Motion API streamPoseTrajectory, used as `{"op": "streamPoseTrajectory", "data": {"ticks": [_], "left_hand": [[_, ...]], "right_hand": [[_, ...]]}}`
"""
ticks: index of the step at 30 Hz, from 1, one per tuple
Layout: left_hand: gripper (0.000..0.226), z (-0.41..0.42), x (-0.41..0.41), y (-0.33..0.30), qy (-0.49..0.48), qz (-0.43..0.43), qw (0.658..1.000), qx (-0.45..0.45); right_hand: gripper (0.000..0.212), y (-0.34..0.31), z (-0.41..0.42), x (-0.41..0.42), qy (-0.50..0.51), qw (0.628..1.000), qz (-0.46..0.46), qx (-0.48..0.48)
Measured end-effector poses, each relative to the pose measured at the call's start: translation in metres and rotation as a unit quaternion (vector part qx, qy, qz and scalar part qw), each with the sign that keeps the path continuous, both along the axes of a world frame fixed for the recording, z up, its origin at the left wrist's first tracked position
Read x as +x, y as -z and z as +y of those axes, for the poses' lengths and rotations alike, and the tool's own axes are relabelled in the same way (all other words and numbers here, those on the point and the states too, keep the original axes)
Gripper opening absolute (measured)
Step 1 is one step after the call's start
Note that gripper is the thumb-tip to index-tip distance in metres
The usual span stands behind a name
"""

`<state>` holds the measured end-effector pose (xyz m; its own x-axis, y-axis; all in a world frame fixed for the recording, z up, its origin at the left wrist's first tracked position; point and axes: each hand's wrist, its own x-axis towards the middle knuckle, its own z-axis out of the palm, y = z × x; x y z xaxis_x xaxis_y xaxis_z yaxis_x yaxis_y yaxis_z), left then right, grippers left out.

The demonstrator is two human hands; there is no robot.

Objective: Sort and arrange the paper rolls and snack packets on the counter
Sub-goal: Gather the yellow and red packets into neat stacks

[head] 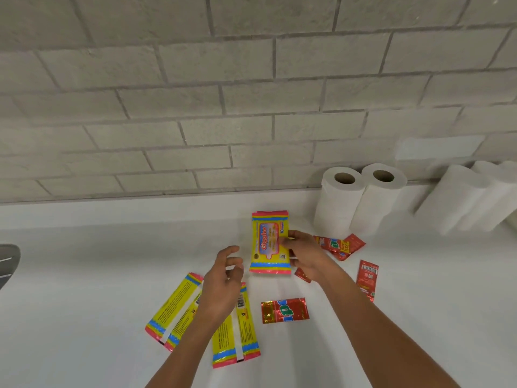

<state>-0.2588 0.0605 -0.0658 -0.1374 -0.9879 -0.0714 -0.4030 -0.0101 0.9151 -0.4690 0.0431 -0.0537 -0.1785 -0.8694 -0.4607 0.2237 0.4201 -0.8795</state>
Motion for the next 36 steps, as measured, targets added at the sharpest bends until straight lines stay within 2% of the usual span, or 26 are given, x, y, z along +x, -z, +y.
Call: {"op": "streamPoseTrajectory", "data": {"ticks": [12,19,27,30,36], "left_hand": [[0.028,-0.02,0.055,0.018,-0.044,-0.055,0.997,0.009],[0.023,-0.024,0.069,0.021,-0.068,-0.086,0.994,0.002],[0.021,-0.029,0.09,0.018,-0.089,-0.18,0.98,0.005],[0.028,-0.029,0.098,0.021,-0.075,-0.236,0.969,0.023],[0.065,-0.018,0.108,0.026,-0.026,-0.347,0.932,0.102]], "right_hand": [[0.011,0.019,-0.065,-0.031,0.034,0.991,0.119,0.043],[0.021,0.03,-0.08,-0.03,0.03,0.983,0.175,0.053],[0.025,0.034,-0.081,-0.03,0.021,0.95,0.308,0.035],[0.02,0.034,-0.078,-0.03,0.004,0.941,0.335,0.043],[0.026,0.03,-0.07,-0.027,-0.012,0.927,0.371,0.048]]}}
